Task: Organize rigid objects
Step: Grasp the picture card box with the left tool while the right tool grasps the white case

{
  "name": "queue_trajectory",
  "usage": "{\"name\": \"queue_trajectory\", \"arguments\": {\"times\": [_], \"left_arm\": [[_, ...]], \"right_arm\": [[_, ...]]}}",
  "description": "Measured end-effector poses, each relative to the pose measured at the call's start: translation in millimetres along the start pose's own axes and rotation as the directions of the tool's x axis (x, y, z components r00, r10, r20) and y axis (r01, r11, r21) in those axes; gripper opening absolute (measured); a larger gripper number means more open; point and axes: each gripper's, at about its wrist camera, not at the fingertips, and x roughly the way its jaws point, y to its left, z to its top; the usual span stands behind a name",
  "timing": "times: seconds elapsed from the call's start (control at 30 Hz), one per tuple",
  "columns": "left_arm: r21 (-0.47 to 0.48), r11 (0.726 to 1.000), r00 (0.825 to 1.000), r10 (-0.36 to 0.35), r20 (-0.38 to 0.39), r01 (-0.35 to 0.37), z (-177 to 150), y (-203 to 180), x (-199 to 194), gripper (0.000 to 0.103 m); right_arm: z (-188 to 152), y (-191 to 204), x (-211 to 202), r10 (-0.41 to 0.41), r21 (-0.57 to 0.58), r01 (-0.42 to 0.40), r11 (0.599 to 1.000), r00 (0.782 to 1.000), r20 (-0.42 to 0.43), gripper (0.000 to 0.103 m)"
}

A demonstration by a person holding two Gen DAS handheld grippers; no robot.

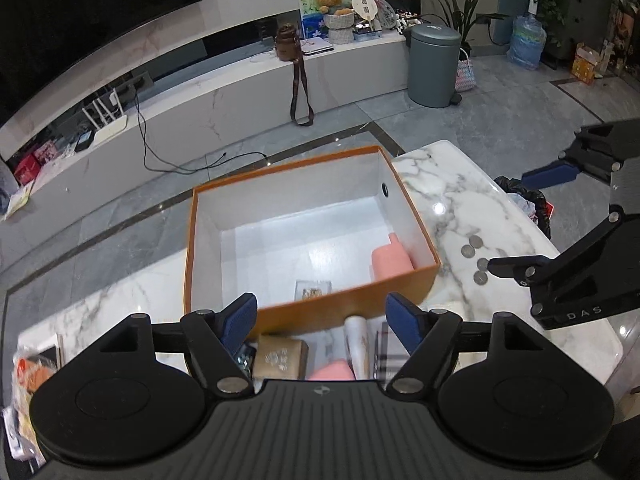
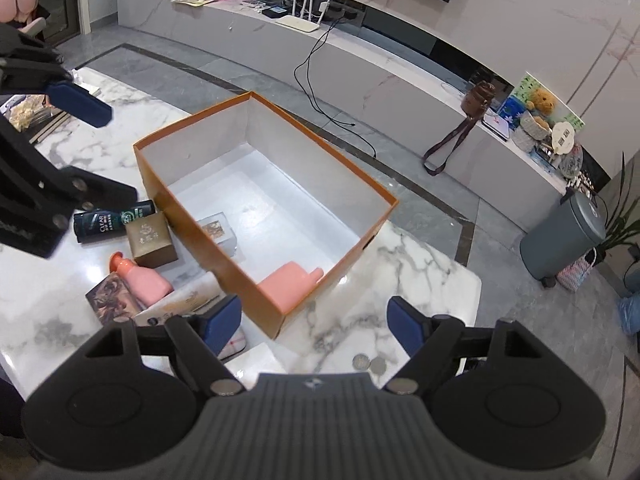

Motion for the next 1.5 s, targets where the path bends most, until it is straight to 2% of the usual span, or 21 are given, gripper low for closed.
{"name": "queue_trajectory", "arguments": {"times": [0.23, 0.43, 0.57, 0.77, 0.93, 1.07, 1.27, 1.5], "left_arm": [[-0.013, 0.999, 0.999, -0.042, -0.006, 0.042, -48.7, -8.4, -1.1, 0.086], [-0.066, 0.995, 0.996, -0.079, -0.028, 0.077, -89.1, -4.8, 17.2, 0.086], [-0.123, 0.988, 0.995, -0.098, -0.017, 0.095, -113.7, 2.5, 26.7, 0.086], [-0.127, 0.990, 0.998, -0.067, 0.004, 0.067, -142.4, 4.6, 37.2, 0.086], [-0.122, 0.991, 0.998, -0.052, 0.039, 0.057, -155.5, 2.2, 46.4, 0.086], [-0.129, 0.988, 0.995, -0.079, 0.065, 0.087, -162.4, 4.9, 55.1, 0.086], [-0.154, 0.982, 0.993, -0.108, 0.040, 0.113, -174.2, 7.9, 74.8, 0.086], [-0.129, 0.988, 0.996, -0.083, 0.015, 0.084, -178.2, 1.8, 91.9, 0.086]], "right_arm": [[-39.6, 3.3, 3.4, 0.027, 0.054, -0.026, 0.998, 0.999, -0.019, 0.079], [-74.5, 4.8, 22.7, 0.047, 0.149, -0.039, 0.988, 0.998, -0.046, 0.079], [-97.2, 14.1, 38.6, 0.049, 0.198, -0.036, 0.980, 0.997, -0.062, 0.079], [-124.4, 33.5, 54.9, 0.047, 0.238, -0.032, 0.971, 0.997, -0.057, 0.079], [-136.4, 43.8, 68.9, 0.055, 0.303, -0.036, 0.952, 0.997, -0.055, 0.079], [-144.1, 45.6, 71.3, 0.058, 0.335, -0.037, 0.941, 0.997, -0.052, 0.079], [-149.9, 46.7, 75.8, 0.091, 0.396, -0.064, 0.916, 0.995, -0.050, 0.079], [-139.2, 57.1, 88.6, 0.117, 0.408, -0.089, 0.909, 0.992, -0.043, 0.080]]}}
